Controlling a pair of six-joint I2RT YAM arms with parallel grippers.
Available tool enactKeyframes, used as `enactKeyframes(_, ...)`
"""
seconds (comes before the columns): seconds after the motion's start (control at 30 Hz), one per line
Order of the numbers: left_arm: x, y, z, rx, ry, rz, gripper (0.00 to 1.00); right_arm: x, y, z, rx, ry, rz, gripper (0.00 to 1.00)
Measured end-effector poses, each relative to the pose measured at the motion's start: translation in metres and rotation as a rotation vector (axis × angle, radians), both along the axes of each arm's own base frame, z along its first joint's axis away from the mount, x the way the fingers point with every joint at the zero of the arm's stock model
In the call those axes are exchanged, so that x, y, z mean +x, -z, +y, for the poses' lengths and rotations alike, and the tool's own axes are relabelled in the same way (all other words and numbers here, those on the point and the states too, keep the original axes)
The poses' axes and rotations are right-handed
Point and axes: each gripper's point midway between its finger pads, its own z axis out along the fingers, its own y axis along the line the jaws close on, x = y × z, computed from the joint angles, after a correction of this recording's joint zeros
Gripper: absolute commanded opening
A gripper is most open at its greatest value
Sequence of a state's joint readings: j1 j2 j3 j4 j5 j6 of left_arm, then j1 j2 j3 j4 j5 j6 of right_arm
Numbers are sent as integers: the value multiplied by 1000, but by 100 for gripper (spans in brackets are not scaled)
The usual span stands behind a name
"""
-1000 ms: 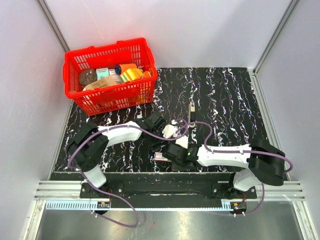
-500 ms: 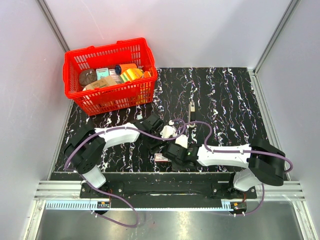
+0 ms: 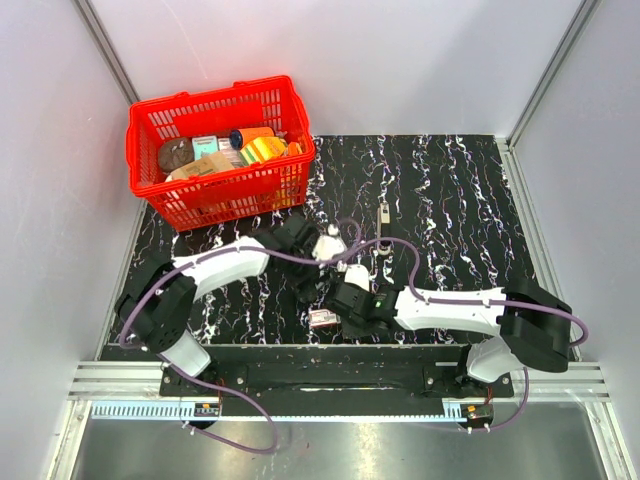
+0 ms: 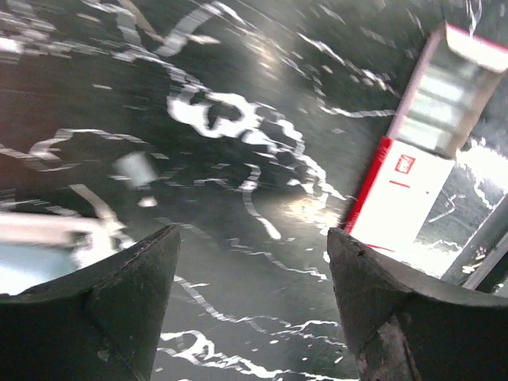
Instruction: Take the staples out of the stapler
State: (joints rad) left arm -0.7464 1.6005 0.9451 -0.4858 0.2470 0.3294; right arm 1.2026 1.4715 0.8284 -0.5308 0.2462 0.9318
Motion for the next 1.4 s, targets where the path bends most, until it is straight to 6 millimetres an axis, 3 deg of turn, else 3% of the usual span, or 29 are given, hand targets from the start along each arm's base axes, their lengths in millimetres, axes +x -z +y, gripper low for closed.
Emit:
enactKeyframes(0.07,20,-19,2,-44,-45,-14,83,4,-5,7,13,-29,-17,0)
enactKeyframes(0.23,77,-90,19,-213,-174,-119,85,11,-11,19,31,-76,-35,0)
enactKeyframes(0.33,86,-120,32,-278,-209,-167,85,16,-6,21,21,-89,-26,0)
enactKeyframes(0.43,81,-134,36,-312,-208,-174,85,18,-2,20,10,-95,-7,0)
enactKeyframes(0.77,63,-117,42,-312,-205,-92,86,23,3,24,9,-112,22,0)
enactKeyframes(1.4,59,-110,44,-312,-209,-78,86,29,1,26,12,-110,27,9)
